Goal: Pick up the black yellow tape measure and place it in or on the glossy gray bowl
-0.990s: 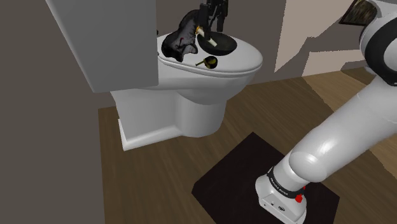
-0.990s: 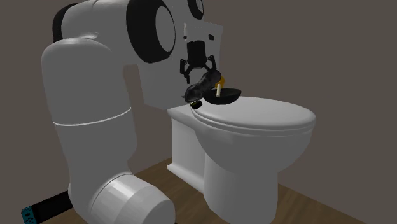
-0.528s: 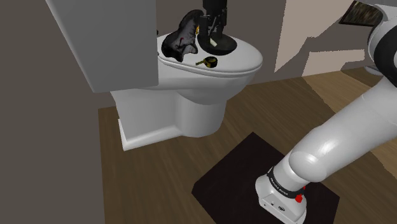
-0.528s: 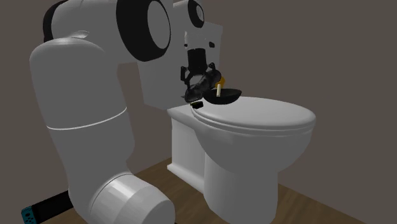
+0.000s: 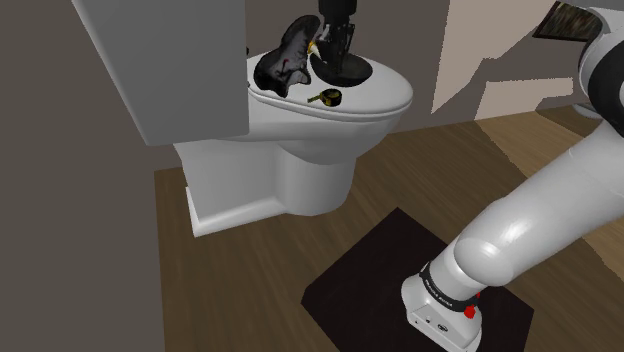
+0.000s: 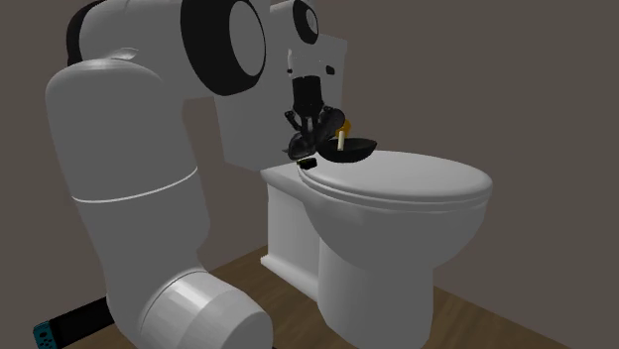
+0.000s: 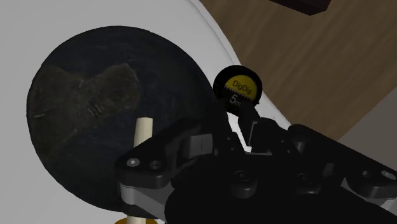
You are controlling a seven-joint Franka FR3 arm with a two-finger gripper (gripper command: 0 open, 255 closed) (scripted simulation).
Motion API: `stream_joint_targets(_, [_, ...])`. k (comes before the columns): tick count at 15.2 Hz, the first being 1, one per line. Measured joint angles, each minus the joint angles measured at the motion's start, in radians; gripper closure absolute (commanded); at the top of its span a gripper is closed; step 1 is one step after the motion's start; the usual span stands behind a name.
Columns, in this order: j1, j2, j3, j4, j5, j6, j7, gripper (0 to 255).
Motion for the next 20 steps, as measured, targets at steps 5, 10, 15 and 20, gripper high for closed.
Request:
stream_joint_targets(5, [0.000, 0.000, 0.000, 0.000, 0.000, 0.000, 0.000, 255])
stream_joint_targets(10, [-0.013, -0.095, 0.022, -0.136, 0.007, 0.091, 0.194, 0])
stream_joint_targets(15, [-0.045, -0.174, 0.067, -0.288, 0.007, 0.224, 0.606, 0])
stream_joint_targets(20, [-0.047, -0.194, 0.062, -0.353, 0.008, 0.279, 0.620, 0])
